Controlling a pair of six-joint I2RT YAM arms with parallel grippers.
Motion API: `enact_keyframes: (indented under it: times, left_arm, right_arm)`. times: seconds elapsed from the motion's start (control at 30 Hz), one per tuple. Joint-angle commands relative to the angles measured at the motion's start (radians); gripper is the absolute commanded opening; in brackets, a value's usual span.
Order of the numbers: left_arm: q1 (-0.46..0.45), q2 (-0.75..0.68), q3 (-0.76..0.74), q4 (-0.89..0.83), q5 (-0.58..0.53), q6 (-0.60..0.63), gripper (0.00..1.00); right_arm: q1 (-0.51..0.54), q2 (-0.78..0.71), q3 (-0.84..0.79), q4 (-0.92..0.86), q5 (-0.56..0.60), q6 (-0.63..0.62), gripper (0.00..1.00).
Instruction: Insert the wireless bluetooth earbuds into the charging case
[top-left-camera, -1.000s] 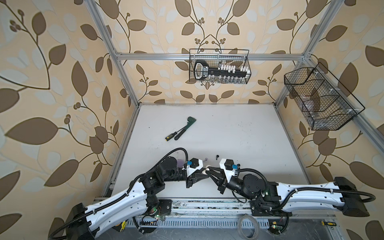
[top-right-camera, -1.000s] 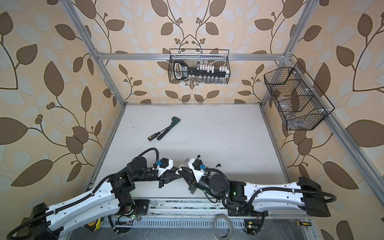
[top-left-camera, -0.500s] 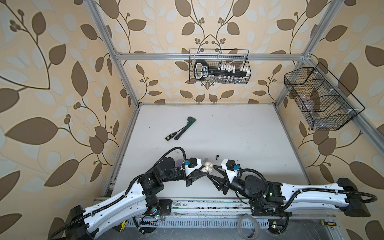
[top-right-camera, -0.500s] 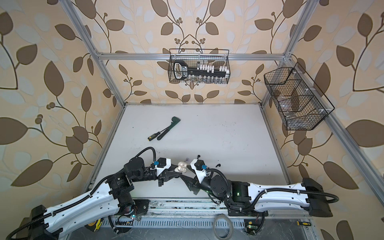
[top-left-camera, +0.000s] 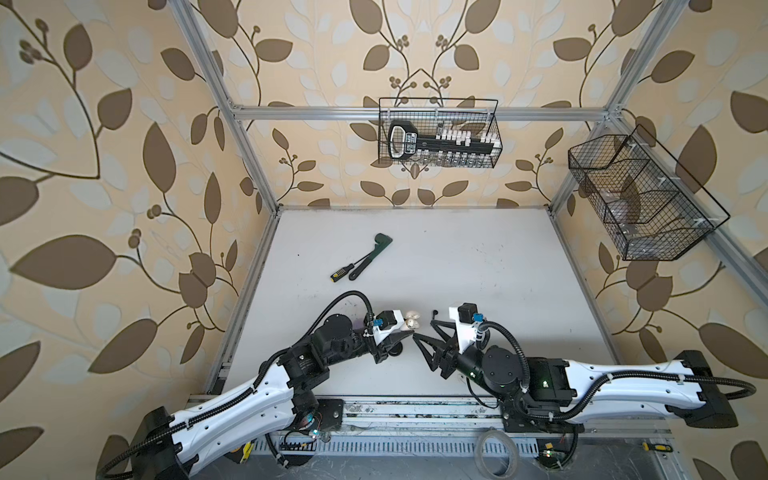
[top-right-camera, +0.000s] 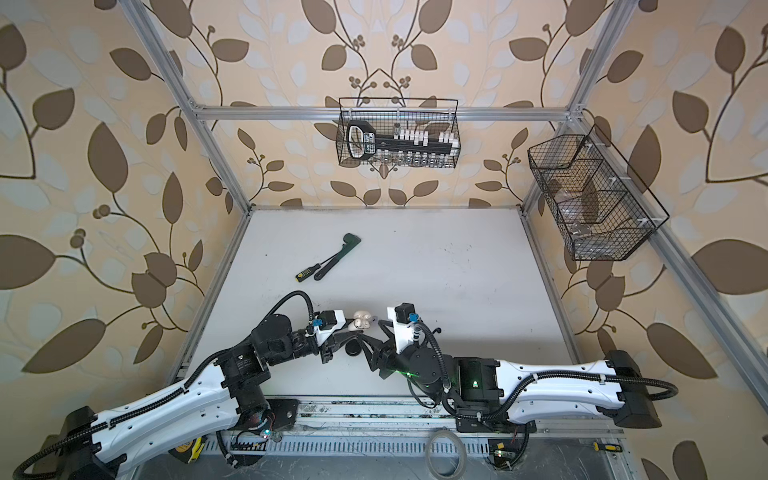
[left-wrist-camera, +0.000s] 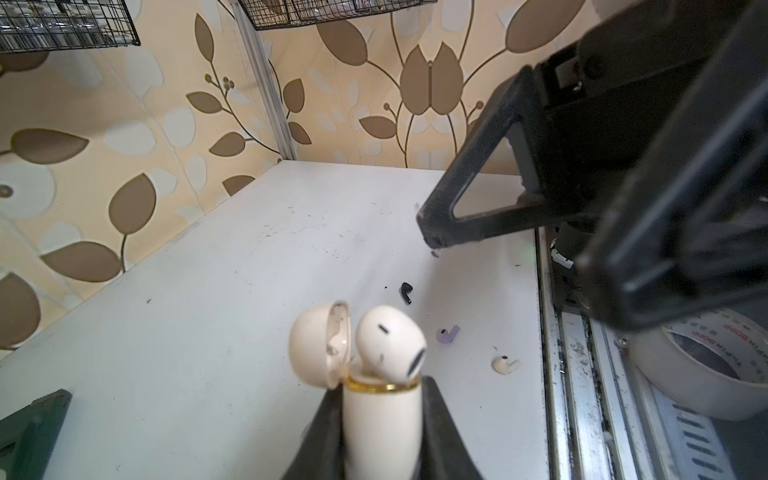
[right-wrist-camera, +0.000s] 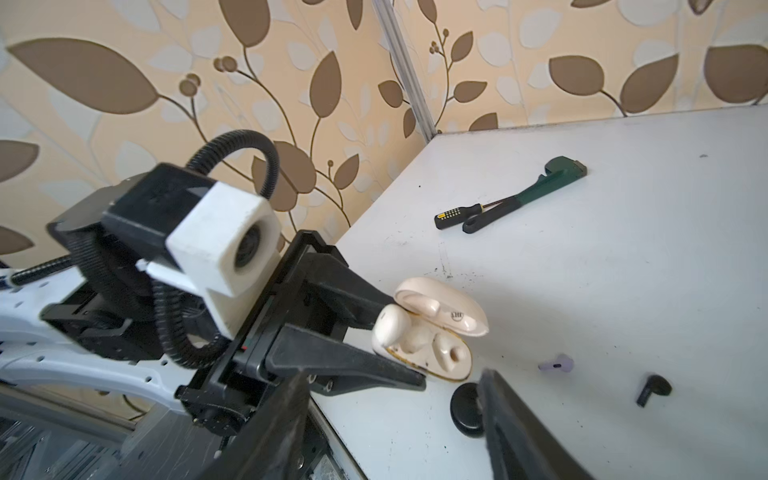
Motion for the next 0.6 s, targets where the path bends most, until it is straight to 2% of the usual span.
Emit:
enact_keyframes:
  times: [0.0,0.3,0.57]
  left_arm:
    - [-0.008,-0.022,-0.011,0.074,-0.021,0.020,0.00]
    - [-0.008,-0.019,-0.010,0.078,-0.012,0.016,0.00]
    - [-0.010,-0.021,-0.008,0.075,0.008,0.013,0.00]
  right_arm:
    - [0.006,0.036,0.054,-0.032,0.058,0.057,0.58]
    - [-0.006,0.125,0.125,-0.027,0.030,0.062,0.41]
    - [-0.056,0.165,0.143,-0.037,0.005,0.094,0.35]
